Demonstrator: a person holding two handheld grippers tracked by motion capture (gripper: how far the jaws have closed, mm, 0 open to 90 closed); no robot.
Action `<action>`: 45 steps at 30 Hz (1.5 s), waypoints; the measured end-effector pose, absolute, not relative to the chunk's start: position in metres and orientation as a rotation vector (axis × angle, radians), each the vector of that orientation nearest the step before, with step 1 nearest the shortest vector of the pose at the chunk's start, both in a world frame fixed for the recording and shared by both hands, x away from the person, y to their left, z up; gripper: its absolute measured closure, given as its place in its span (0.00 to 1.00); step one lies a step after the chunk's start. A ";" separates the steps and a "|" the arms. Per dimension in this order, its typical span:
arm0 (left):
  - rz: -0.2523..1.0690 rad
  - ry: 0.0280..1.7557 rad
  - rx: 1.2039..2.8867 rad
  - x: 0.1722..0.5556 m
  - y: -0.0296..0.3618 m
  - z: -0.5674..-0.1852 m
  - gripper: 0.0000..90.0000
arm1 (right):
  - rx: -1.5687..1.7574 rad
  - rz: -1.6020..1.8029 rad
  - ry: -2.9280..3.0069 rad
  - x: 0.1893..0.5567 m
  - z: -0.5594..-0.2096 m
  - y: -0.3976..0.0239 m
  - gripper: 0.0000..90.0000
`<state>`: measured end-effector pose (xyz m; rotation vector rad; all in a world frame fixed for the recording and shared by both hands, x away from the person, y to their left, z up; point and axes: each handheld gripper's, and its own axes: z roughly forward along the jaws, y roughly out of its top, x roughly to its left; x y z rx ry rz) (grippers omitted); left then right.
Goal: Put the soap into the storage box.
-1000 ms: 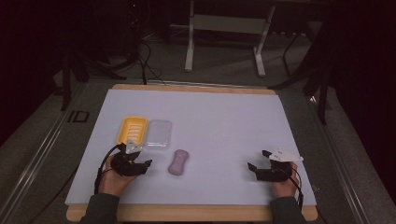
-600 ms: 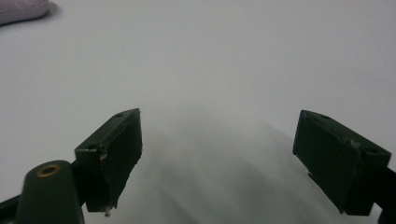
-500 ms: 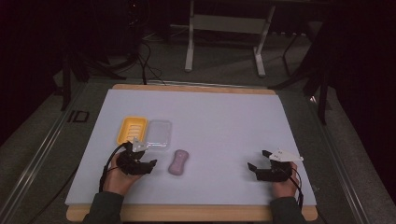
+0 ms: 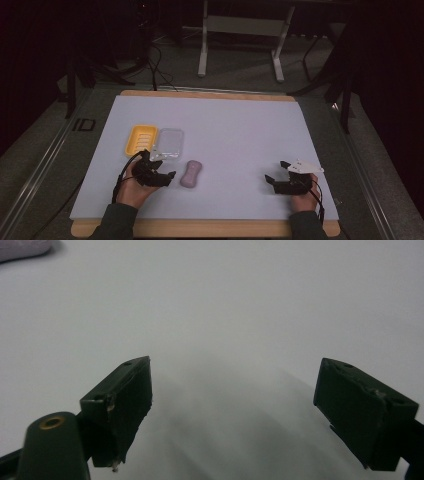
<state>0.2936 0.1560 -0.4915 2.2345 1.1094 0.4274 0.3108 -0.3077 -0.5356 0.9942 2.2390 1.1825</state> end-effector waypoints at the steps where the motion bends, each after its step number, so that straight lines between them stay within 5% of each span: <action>1: 0.428 1.105 2.237 0.293 0.155 -0.491 0.35 | 0.994 1.183 2.238 0.311 -0.536 -0.308 0.17; 45: 0.332 1.039 2.290 0.304 0.104 -0.496 0.25 | 0.993 1.189 2.234 0.311 -0.535 -0.308 0.17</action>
